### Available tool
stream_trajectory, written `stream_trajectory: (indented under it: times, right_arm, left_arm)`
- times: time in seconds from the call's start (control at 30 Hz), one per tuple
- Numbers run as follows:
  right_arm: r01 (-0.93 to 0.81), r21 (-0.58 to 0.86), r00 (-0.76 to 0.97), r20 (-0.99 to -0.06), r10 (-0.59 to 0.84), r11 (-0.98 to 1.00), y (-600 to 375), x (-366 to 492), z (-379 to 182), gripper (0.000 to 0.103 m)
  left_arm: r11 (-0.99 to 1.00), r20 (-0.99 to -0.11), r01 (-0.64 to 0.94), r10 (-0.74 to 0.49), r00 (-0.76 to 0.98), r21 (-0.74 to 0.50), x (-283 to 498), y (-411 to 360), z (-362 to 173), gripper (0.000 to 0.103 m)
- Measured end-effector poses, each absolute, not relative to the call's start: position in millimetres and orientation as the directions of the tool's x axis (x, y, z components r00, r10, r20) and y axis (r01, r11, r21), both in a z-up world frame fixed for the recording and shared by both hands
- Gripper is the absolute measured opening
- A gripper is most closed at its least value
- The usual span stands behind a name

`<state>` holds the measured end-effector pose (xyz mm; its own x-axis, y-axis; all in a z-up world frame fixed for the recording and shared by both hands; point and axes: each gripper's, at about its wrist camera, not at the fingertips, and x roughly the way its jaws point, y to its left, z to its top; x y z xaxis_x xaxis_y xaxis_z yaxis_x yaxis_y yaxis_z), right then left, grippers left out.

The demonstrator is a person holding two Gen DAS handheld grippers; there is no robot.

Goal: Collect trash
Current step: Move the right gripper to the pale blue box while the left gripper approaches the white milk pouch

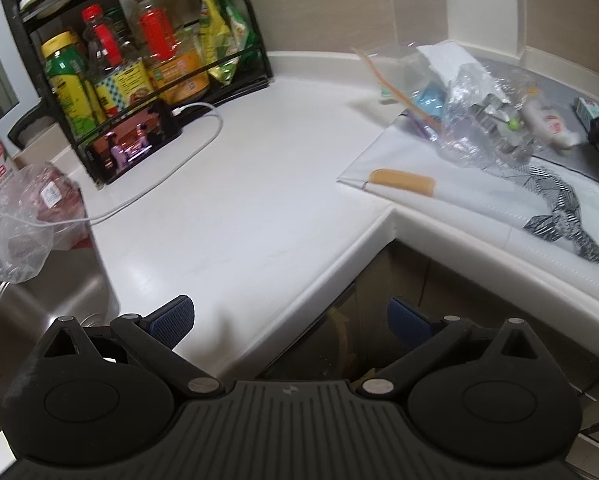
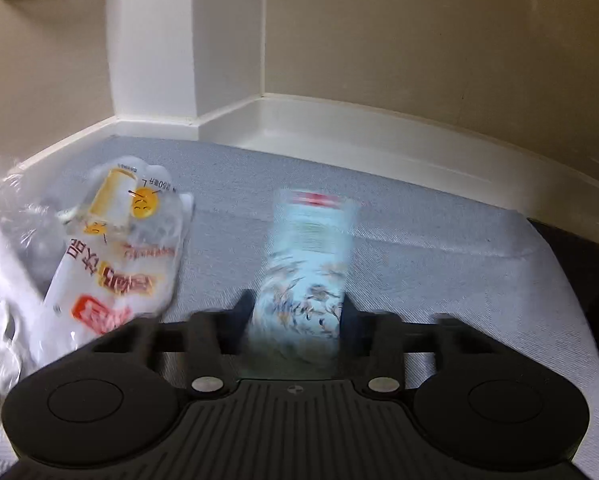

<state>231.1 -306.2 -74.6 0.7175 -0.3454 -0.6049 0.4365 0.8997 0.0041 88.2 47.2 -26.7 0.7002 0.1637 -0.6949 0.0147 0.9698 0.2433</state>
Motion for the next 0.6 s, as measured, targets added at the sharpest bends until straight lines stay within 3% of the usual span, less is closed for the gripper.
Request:
stream_trajectory:
  times: [0.33, 0.6]
  right_arm:
    - [0.38, -0.052, 0.75, -0.567, -0.341, 0.924, -313, 162, -69, 0.041]
    - [0.362, 0.033, 0.768, -0.578, -0.278, 0.932, -324, 158, -77, 0.042]
  left_arm:
    - [0.974, -0.677, 0.098, 0.068, 0.733, 0.204, 107, 0, -9, 0.103]
    - [0.963, -0.624, 0.192, -0.034, 0.78, 0.188, 136, -61, 19, 0.103]
